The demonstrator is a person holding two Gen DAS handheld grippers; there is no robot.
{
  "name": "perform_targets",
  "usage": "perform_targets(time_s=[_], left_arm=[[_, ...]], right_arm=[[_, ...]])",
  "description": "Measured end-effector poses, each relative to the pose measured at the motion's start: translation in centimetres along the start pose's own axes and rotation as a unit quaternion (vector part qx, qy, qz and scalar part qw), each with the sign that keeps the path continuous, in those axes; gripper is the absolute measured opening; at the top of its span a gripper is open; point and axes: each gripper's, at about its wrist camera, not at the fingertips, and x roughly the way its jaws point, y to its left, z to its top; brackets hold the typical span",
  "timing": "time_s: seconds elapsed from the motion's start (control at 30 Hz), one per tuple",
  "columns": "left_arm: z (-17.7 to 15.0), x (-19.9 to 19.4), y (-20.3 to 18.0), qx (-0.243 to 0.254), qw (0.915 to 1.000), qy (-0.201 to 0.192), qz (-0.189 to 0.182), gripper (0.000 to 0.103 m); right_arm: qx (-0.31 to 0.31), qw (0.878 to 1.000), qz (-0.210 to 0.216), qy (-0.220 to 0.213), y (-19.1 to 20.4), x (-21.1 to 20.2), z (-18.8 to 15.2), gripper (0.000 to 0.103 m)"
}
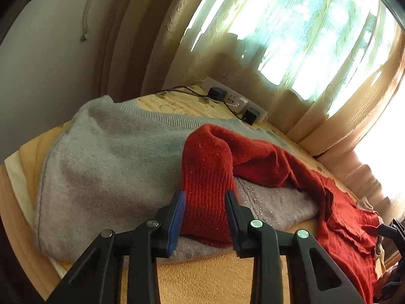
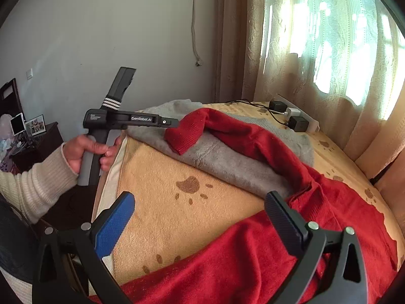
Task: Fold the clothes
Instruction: 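Grasp the red sleeve cuff with the left gripper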
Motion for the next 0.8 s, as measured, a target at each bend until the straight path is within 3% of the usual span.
perform_targets(time_s=[0.1,0.27,0.5,0.6,0.7,0.77,0.8], left_arm=[[-0.1,1.6,0.6,-0.008,0.9997,0.019,0.009,0.034],[-0.4,1.0,-0.2,0.009,0.9994,-0.005,0.032,0.035],[-0.4,1.5,-0.3,0.005,0.9986,-0.002,0.052,0.035],[-0.4,1.8,-0.4,0.006,0.9987,0.002,0.050,0.044],[-0.4,2.0,-0.4,0.003,0.9990,0.004,0.045,0.044],[-0.3,2.1,-0.3,0.000,0.9993,0.004,0.036,0.052],[-0.3,2.1,-0.4,-0.001,0.9995,0.004,0.031,0.061]], right_arm=[[0.026,1.000,0.004,0.004,-0.5,-0.6,-1.0,0.103],[0.077,0.997,0.003,0.002,-2.3,-1.8,-2.5,0.103],[0.111,0.994,0.010,-0.002,-3.7,-2.3,-3.8,0.103],[0.110,0.994,0.012,-0.006,-3.5,-2.5,-4.2,0.103],[0.115,0.993,0.014,-0.007,-3.7,-2.5,-4.5,0.103],[0.122,0.992,0.017,-0.009,-3.8,-2.7,-4.8,0.103],[0.125,0.992,0.018,-0.010,-3.9,-2.7,-4.9,0.103]])
